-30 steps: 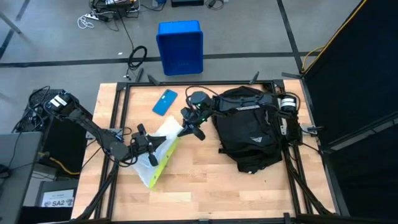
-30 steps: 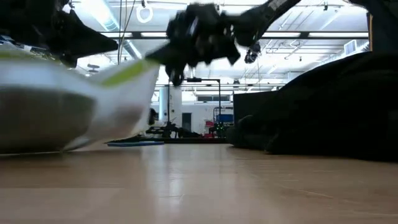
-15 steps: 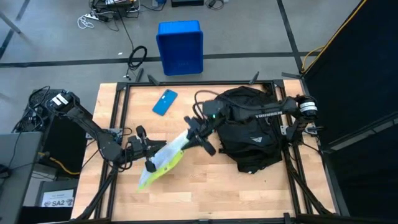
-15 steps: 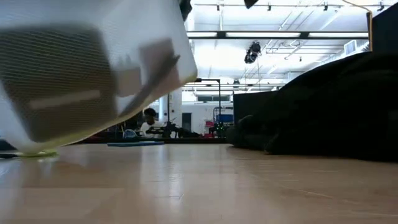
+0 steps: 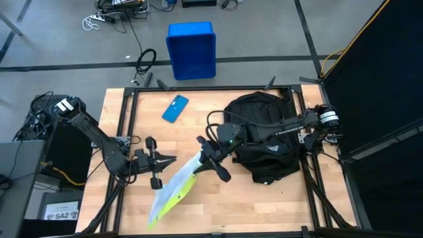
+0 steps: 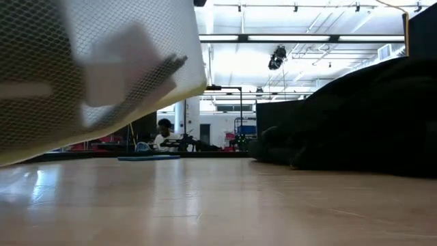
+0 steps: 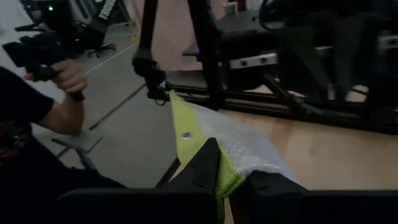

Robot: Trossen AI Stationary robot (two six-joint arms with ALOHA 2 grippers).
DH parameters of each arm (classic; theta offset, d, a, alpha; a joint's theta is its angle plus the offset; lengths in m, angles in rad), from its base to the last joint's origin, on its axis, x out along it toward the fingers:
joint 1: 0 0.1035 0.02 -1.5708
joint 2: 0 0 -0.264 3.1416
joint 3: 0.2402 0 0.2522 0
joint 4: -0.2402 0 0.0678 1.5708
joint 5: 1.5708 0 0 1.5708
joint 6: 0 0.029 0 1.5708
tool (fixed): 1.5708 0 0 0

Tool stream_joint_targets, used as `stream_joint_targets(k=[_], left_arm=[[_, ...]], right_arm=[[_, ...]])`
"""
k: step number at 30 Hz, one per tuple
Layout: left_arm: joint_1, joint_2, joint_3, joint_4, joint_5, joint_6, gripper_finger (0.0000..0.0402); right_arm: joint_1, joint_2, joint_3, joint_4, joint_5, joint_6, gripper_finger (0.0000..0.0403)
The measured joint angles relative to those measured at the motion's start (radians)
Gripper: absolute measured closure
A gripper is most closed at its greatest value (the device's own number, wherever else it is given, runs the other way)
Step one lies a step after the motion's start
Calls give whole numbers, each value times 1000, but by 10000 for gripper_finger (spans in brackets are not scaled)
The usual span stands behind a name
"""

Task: Unpack backpack
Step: Open the white zip bag

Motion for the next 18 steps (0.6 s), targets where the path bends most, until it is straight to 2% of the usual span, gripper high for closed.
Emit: stream_joint_targets(k=[4, 8, 11, 13, 16, 18], left_arm=[[-3, -6, 76, 20, -7, 186, 402], [-36, -10, 226, -40, -20, 287, 402], [-77, -10, 356, -275, -29, 299, 402], [-103, -1, 437, -448, -44, 237, 401], [-137, 17, 554, -748, -113, 146, 399], [-162, 24, 621, -966, -197, 90, 393]], right_arm=[[-26, -2, 0, 9, 8, -1, 403], [-35, -2, 0, 30, 18, 1, 403], [-21, -18, 0, 30, 18, -1, 403], [-3, -38, 0, 22, 19, -7, 403], [15, -63, 0, 16, 25, -21, 403], [23, -79, 0, 4, 30, -27, 403]])
